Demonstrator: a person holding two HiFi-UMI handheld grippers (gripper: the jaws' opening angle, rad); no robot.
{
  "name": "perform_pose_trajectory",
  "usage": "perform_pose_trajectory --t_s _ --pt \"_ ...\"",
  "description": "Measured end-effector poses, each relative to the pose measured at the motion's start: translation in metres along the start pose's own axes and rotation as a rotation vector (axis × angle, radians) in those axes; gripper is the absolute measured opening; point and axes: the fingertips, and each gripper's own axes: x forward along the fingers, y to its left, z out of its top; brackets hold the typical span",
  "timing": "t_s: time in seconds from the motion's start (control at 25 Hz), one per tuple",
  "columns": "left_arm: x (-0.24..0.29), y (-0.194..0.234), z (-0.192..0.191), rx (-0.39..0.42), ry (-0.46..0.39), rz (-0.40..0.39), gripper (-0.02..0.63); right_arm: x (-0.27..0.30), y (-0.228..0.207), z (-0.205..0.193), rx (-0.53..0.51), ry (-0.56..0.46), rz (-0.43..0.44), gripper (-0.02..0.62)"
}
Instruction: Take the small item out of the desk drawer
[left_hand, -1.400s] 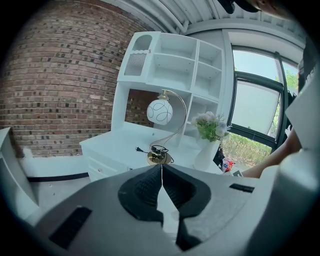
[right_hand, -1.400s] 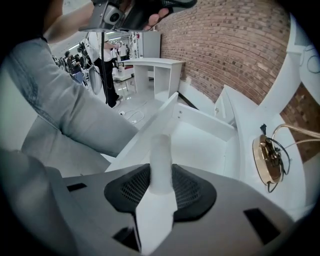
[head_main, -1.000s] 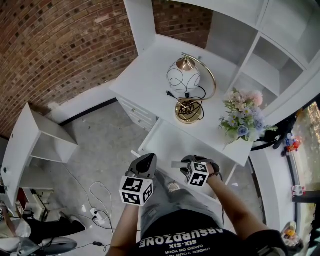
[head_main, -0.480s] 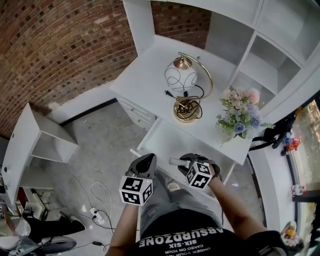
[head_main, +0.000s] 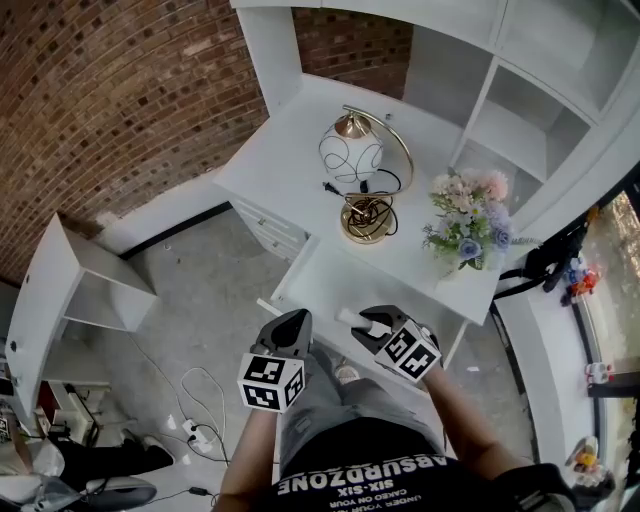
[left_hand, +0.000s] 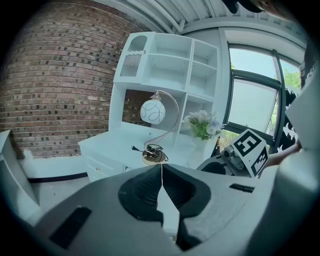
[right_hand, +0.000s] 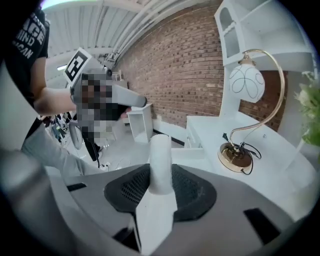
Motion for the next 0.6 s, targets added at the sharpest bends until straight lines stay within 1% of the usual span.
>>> perform_pose_trajectory --t_s 0.12,0.28,0.4,0.52,0.6 --pt "0.0 -0.006 -0.001 0.002 0.001 -0.01 0.005 -0.011 -0.001 0.01 0.058 -0.05 -0.018 0.135" --pt "-0.003 -0.015 -0.002 -0.021 -0.011 -0.023 0.006 -0.025 -0.001 0.022 0.137 -0.123 -0.051 0.135" --pt "-0.005 -0.022 -0.002 -0.03 -0.017 -0.032 0.006 -0.037 -0.003 0.032 0.227 -0.203 -0.077 0.133" --pt "-0.005 -0.029 -0.003 -0.019 -0.013 -0.042 0.005 -0.049 -0.002 0.041 0.318 -0.283 -0.074 0.133" --pt "-0.006 -0.033 -0.003 -0.01 -0.012 -0.049 0.005 -0.056 0.0 0.045 0.357 -0.321 -0.076 0.133"
